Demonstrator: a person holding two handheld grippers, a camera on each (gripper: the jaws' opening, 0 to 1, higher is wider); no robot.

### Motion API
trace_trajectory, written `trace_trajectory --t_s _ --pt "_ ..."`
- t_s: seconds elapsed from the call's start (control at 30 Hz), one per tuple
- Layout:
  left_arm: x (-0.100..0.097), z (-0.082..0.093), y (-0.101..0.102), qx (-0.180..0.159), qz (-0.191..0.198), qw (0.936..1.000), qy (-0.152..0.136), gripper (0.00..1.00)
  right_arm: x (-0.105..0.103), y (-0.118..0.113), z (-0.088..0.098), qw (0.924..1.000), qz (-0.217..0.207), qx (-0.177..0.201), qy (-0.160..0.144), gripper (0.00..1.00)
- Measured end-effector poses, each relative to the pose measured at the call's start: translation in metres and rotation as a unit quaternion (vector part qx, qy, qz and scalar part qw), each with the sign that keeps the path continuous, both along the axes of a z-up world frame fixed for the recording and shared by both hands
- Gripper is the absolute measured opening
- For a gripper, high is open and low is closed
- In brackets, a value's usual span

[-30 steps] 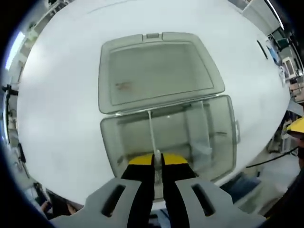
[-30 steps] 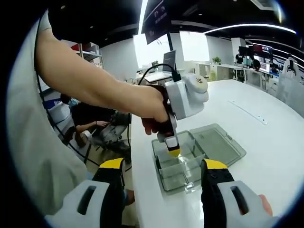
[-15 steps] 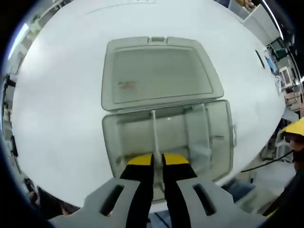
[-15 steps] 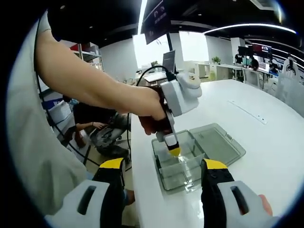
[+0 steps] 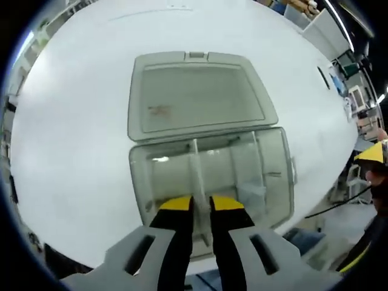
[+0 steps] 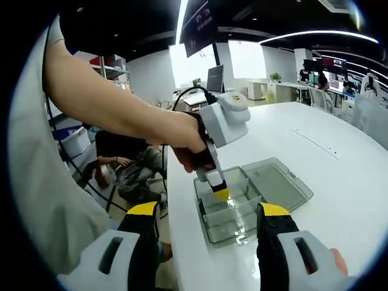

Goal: Insert the divider into the dual guide fixture by aligning both edges with the guide slots and pushing it downward to the bottom, including one-sided entry, uneven engagement, binding, and posture correction.

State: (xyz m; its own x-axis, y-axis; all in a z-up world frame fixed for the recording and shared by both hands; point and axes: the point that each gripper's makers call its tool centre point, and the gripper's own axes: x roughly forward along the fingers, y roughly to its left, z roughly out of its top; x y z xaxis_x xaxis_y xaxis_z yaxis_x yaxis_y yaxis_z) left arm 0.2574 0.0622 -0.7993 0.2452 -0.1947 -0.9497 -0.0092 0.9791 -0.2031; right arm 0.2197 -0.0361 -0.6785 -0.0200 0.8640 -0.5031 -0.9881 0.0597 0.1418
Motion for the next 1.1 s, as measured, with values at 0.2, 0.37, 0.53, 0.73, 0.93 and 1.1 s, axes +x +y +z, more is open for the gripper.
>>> trace_trajectory --t_s 0.2,0.37,0.53,0.73,0.93,1.1 --pt "0.004 0.011 -0.001 -0.004 -0.002 0.9999 -0.015 0.09 -0.001 0.002 0.001 1.0000 0.002 0.001 0.000 0.62" --pt "0.011 0.019 -0.002 -0.003 -0.004 0.9997 -0.023 0.07 -0.001 0.005 0.001 1.0000 0.004 0.003 0.001 0.62" --pt "0.010 0.020 0.000 0.001 -0.002 0.9999 -0.016 0.02 -0.002 0.006 0.001 1.0000 0.005 0.002 -0.001 0.62" --pt "0.009 0.019 0.000 0.013 -0.006 0.9998 -0.012 0.01 0.000 0.004 0.001 1.0000 0.003 0.000 -0.001 0.62" --pt "0.010 0.018 -0.001 0.022 -0.019 0.9995 -0.012 0.00 0.003 0.002 -0.001 1.0000 -0.002 -0.003 -0.001 0.62" --pt "0.009 0.018 -0.002 0.031 -0.029 0.9990 -0.010 0.00 0.004 0.001 -0.001 1.0000 -0.004 -0.003 -0.002 0.62"
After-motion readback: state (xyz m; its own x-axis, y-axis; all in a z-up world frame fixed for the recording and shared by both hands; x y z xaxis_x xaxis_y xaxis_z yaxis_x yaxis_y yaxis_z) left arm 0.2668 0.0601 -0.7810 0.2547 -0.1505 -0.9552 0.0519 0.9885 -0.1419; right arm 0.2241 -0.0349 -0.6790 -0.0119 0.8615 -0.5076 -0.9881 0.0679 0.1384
